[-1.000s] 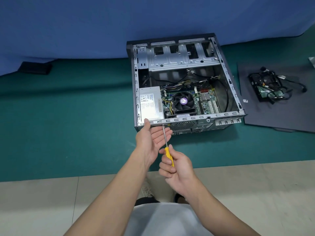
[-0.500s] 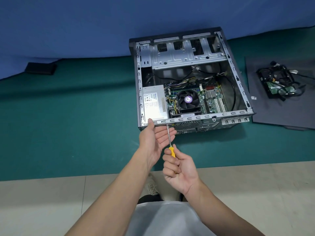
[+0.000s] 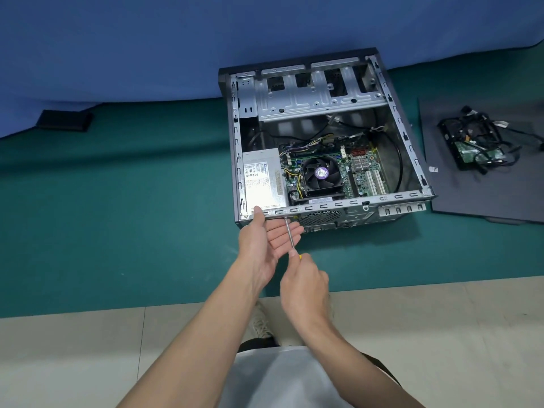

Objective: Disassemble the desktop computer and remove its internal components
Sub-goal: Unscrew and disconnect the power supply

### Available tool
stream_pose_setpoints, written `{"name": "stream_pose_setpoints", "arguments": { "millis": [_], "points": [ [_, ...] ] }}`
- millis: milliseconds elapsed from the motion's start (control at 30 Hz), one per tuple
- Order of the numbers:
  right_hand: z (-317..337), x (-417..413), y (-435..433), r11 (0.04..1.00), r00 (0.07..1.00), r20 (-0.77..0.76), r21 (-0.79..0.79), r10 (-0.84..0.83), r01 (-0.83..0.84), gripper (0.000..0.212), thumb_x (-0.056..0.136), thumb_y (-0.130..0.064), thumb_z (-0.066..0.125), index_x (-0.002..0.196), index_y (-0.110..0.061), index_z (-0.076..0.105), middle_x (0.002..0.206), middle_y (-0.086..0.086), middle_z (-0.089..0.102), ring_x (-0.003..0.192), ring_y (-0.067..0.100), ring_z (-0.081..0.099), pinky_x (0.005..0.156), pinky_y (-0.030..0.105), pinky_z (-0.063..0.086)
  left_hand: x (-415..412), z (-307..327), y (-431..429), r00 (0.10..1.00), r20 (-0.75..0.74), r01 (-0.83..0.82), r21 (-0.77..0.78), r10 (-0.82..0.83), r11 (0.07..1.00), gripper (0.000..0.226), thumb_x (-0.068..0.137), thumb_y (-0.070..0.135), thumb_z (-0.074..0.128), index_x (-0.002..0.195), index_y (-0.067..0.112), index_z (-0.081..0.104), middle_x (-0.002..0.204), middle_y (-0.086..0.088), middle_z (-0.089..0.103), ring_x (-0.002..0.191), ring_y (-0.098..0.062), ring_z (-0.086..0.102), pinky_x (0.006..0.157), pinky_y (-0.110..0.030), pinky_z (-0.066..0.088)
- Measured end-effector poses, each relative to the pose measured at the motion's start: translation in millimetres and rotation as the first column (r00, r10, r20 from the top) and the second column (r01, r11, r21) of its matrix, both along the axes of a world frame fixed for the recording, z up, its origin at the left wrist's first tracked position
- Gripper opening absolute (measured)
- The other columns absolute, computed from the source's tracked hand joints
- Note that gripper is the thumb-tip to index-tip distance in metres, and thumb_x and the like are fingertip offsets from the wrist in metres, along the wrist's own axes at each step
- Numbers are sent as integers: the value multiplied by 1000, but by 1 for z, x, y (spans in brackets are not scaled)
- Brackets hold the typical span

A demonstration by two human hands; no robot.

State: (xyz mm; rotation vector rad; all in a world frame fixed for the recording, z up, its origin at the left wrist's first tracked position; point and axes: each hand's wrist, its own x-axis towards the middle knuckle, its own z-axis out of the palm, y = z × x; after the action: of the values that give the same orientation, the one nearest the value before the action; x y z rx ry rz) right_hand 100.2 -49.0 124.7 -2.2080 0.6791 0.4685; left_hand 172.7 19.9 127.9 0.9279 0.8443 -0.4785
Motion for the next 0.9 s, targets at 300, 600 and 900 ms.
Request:
{"name": "stream_pose_setpoints", "arguments": {
  "millis": [300, 600, 900],
  "points": [
    [-4, -2, -39, 101, 895, -440, 890, -77, 446, 36, 94, -38, 51, 87, -6, 67, 75, 13, 58, 58, 22, 54, 56, 32, 43, 0, 0, -12, 999, 42, 14, 222, -24, 975, 10, 85, -16, 59, 93, -9, 60, 77, -19, 71, 67, -23, 72, 61, -24, 59],
    [-6, -8, -39, 460, 972, -229, 859, -47, 225, 18, 100, -14, 44, 86, -4, 49, 63, 11, 58, 43, 17, 47, 42, 24, 36, -1, 1, -12, 997, 72, 5, 238, -23, 971, 8, 87, -15, 57, 91, -8, 59, 85, -23, 70, 72, -26, 72, 66, -27, 60],
    [8, -8, -23, 898, 987, 3, 414, 161, -147, 13, 97, -14, 45, 88, -6, 50, 81, 19, 66, 62, 26, 66, 58, 30, 52, -3, 4, -20, 996, 92, -13, 304, -16, 953, 15, 84, -19, 58, 83, -5, 58, 80, -20, 68, 68, -22, 70, 61, -22, 59]
  ]
}}
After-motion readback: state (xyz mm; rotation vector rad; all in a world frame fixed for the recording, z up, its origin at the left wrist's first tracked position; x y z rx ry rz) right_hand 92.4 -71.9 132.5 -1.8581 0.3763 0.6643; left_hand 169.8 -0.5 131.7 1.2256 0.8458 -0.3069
